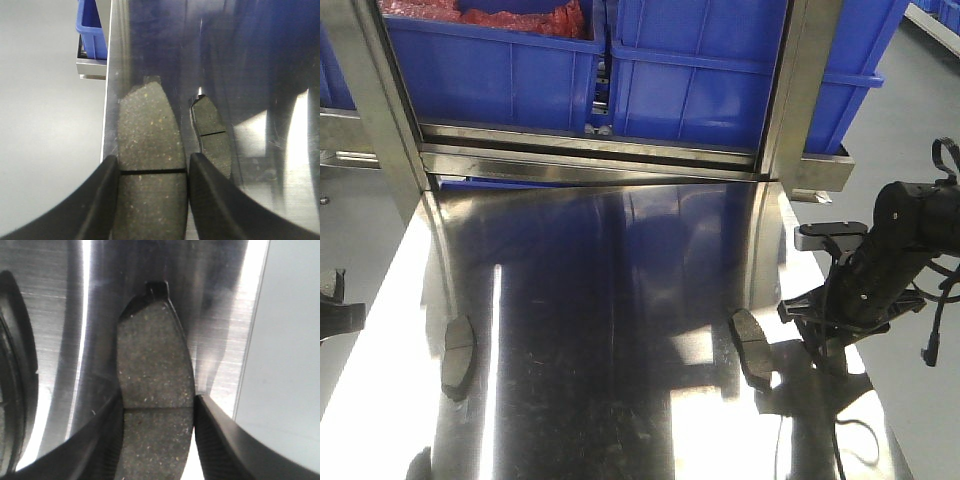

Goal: Move and align brake pads A on conveyor
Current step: 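Lower the right gripper onto the brake pad nearest it and close, then lift the grasped brake pad off the shelf with the right gripper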

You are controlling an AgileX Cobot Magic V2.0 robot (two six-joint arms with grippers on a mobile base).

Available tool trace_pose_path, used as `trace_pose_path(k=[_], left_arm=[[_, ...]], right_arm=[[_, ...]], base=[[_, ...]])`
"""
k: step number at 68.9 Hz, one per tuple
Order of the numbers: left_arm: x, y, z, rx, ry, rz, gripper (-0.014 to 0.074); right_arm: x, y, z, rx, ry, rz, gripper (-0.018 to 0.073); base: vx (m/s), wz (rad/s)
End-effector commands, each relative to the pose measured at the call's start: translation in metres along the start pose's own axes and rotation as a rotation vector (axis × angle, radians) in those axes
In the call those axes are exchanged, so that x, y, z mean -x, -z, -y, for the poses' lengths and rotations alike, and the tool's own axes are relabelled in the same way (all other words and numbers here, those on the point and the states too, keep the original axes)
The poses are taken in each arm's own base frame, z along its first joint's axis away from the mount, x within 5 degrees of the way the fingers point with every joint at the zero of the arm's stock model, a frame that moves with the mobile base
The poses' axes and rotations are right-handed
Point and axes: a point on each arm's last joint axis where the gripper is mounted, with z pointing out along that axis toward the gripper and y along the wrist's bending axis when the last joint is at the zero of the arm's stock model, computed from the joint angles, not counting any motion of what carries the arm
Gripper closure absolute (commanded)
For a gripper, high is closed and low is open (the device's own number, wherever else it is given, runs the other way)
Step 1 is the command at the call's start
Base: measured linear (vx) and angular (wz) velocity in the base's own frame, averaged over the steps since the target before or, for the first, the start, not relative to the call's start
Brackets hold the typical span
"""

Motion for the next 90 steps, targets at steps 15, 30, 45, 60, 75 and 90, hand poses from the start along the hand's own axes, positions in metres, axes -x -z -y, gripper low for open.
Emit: trace_pose_path(k=[15, 30, 45, 60, 75, 90], left_arm=[[0.013, 0.011, 0.004, -0.037, -0.002, 0.107, 0.0503], [0.013, 0.011, 0.004, -0.037, -0.002, 0.107, 0.0503], [0.013, 0.011, 0.004, -0.037, -0.002, 0.107, 0.0503], [0.013, 0.011, 0.004, -0.037, -0.002, 0.107, 0.0503], [0.013, 0.011, 0.004, -0.037, -0.002, 0.107, 0.0503], [0.013, 0.011, 0.004, -0.037, -0.002, 0.107, 0.0503]], right_arm=[[0.006, 0.020, 0.000, 0.006, 0.004, 0.069, 0.0396], [0.006, 0.035, -0.001, 0.003, 0.006, 0.120, 0.0456], [0.004, 0.054, -0.001, 0.000, 0.008, 0.175, 0.0490], [-0.001, 0.082, -0.003, -0.003, 0.011, 0.253, 0.0489], [-0.025, 0.124, -0.005, -0.014, 0.015, 0.429, 0.0489], [-0.076, 0.142, -0.008, -0.026, 0.014, 0.589, 0.0489]], base=[[0.00, 0.00], [0.00, 0.00], [0.00, 0.00], [0.00, 0.00], [0.00, 0.00], [0.00, 0.00]])
